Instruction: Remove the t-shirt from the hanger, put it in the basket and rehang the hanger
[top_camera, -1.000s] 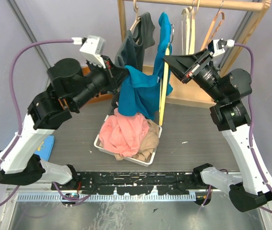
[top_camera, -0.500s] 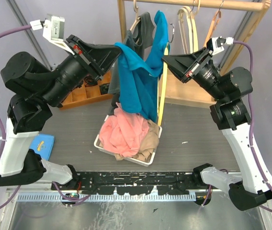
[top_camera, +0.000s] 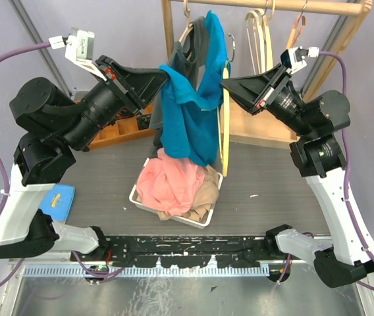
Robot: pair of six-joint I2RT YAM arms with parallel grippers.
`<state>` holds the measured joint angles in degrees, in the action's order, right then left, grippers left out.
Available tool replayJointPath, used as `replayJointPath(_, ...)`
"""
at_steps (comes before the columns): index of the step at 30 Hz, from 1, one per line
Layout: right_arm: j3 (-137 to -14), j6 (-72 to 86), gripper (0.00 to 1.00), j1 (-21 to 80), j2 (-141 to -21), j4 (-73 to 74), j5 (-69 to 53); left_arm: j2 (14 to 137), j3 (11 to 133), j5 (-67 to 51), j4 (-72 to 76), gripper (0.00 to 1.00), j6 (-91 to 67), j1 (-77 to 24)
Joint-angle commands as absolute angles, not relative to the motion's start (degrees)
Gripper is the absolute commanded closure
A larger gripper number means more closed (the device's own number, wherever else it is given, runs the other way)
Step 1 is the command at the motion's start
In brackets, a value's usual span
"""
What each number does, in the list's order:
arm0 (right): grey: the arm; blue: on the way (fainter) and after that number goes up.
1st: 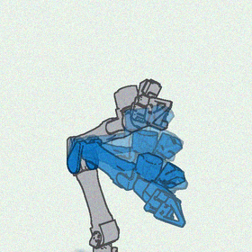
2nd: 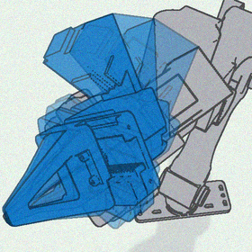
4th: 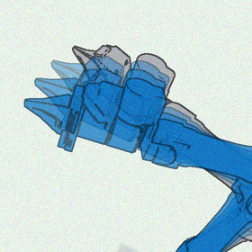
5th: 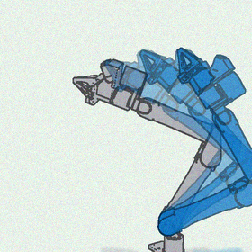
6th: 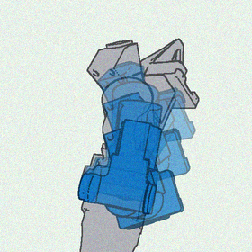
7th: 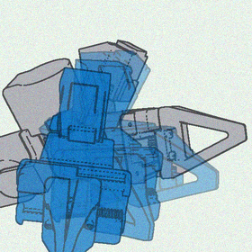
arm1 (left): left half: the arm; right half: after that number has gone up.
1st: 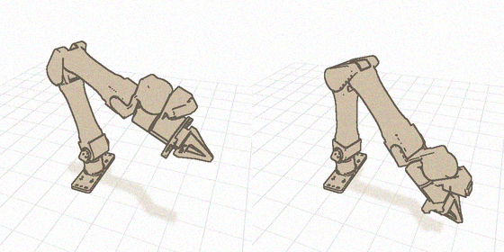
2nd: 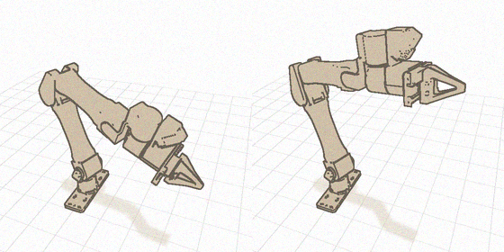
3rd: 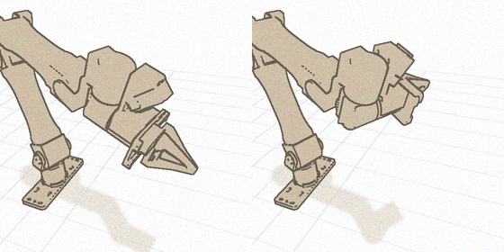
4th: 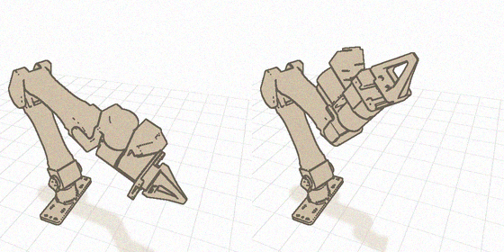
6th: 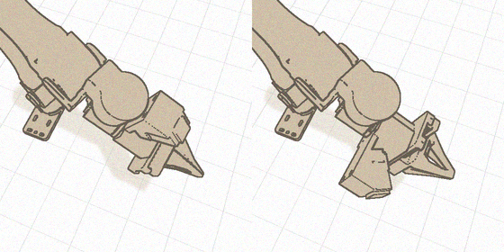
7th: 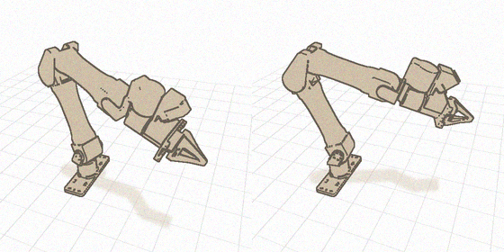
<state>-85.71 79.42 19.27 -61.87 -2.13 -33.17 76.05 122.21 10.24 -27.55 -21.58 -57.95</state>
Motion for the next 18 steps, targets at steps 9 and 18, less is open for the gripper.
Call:
replayJointPath(9,-85.5,77.3,0.99,19.1,-59.2,-4.3,-41.2,81.0,123.7,13.4,-31.6,0.99,-21.8,-57.9)
replayJointPath(18,-84.2,76.4,0.99,19.1,-57.4,-0.6,-42.9,80.3,116.5,9.7,-30.4,0.87,-22.9,-57.9)
